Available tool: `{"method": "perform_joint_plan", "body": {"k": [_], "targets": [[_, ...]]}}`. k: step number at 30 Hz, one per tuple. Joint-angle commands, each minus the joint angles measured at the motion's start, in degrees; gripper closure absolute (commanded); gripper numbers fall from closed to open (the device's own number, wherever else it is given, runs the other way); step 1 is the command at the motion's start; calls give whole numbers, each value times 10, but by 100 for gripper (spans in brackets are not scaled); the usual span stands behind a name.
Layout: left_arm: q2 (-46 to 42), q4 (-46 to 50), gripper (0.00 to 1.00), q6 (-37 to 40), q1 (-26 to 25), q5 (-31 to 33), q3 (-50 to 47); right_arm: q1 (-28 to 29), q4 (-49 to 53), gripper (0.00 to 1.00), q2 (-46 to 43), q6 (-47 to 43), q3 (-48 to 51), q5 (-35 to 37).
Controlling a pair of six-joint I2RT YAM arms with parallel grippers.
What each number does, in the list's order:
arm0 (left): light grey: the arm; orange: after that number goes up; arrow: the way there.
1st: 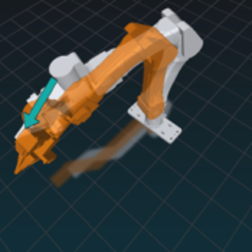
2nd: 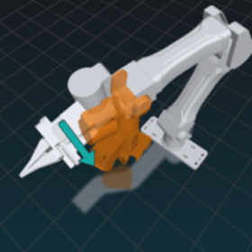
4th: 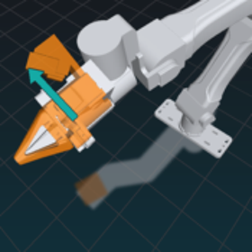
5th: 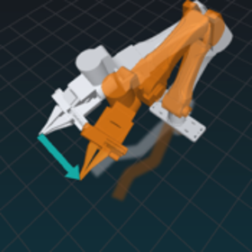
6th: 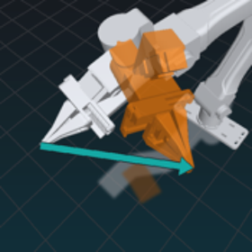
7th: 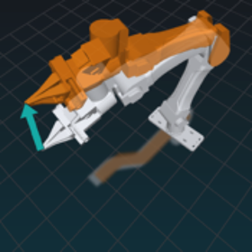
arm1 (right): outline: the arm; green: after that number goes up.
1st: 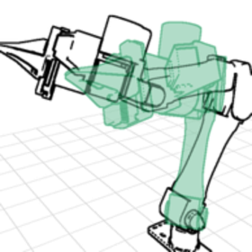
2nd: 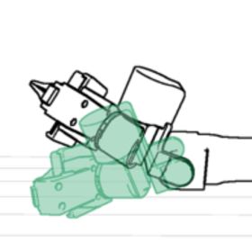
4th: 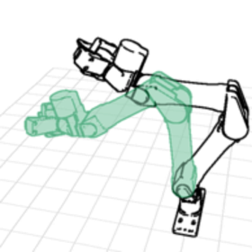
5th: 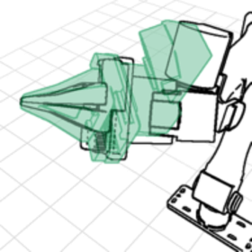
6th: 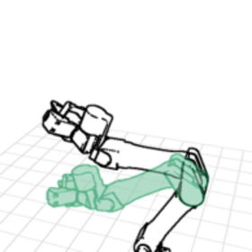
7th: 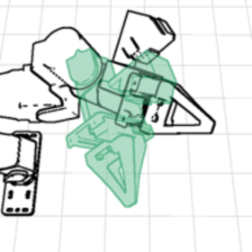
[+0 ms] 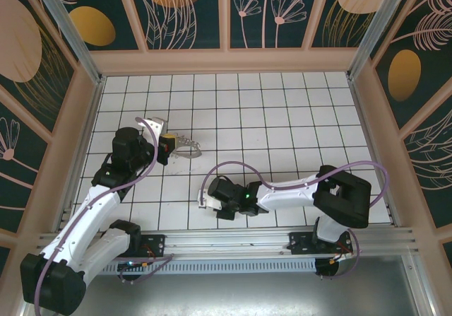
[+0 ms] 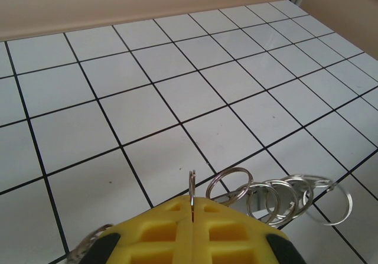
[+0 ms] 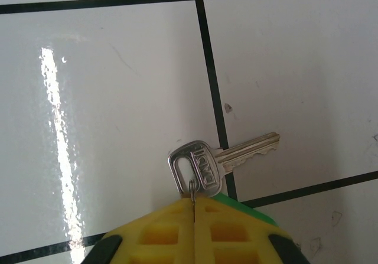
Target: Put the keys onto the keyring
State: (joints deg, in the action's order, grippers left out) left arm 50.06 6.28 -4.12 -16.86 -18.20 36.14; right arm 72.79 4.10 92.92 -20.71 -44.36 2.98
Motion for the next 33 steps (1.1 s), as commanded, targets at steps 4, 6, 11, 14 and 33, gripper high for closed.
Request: {"method": "perform_joint_plan", "body": {"k": [4, 6, 11, 14, 33], "targets": [[-12, -10, 100, 11, 3, -4, 12, -6, 5, 100, -19, -1, 10, -8], [-12, -10, 100, 12, 3, -4, 12, -9, 3, 100, -31, 1, 16, -10], [-8, -7, 100, 17, 3, -7, 15, -23, -10, 100, -91, 7, 34, -19], [-7, -6, 100, 21, 3, -8, 18, -43, -22, 100, -143, 18, 43, -48], [-79, -61, 100, 166, -7, -203, 41, -239, -64, 100, -416, 76, 6, -256]]}}
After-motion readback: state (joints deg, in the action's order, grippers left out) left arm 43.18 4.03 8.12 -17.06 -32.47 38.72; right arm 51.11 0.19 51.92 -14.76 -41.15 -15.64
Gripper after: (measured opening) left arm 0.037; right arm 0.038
